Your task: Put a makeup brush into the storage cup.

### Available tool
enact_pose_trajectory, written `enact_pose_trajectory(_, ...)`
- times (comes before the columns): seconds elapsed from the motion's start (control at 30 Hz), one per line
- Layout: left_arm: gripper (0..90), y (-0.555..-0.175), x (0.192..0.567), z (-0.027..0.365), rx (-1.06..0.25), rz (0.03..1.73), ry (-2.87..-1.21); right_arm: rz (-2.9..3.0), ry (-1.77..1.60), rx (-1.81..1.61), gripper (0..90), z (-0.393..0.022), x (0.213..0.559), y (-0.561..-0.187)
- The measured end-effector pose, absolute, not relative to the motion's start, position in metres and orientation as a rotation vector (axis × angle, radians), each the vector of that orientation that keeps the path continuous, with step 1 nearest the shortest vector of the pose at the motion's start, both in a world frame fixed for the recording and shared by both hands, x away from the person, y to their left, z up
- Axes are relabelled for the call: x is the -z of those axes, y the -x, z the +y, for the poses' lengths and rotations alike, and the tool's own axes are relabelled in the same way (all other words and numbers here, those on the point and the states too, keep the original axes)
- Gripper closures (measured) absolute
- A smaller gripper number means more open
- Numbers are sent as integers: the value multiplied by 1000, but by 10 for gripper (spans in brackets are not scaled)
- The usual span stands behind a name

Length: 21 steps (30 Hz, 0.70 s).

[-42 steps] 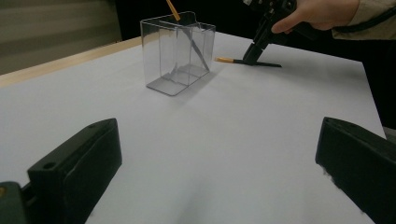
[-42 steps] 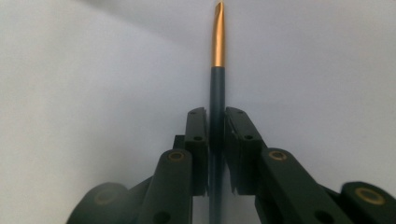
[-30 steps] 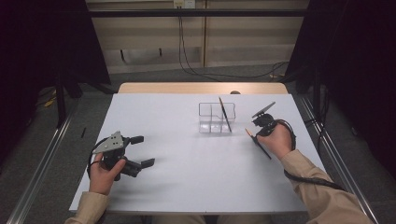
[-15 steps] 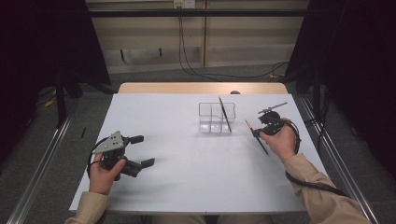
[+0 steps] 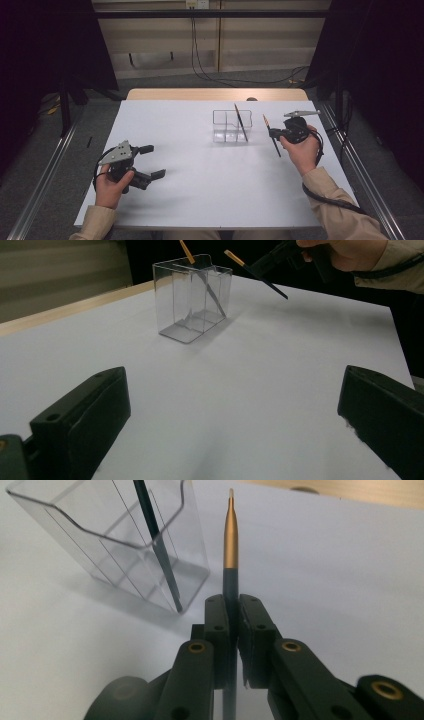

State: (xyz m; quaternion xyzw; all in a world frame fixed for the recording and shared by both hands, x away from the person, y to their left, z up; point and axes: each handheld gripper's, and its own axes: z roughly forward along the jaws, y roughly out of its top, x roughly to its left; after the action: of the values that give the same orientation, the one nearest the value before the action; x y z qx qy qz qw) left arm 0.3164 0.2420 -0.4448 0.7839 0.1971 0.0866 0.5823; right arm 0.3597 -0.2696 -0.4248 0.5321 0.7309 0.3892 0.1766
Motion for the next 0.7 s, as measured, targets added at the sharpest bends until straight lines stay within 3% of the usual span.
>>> enact_pose_trajectory(0.7,4,-315,444,246,-210,475,-1818,1814,-1371,-1420,836,-268,415,-352)
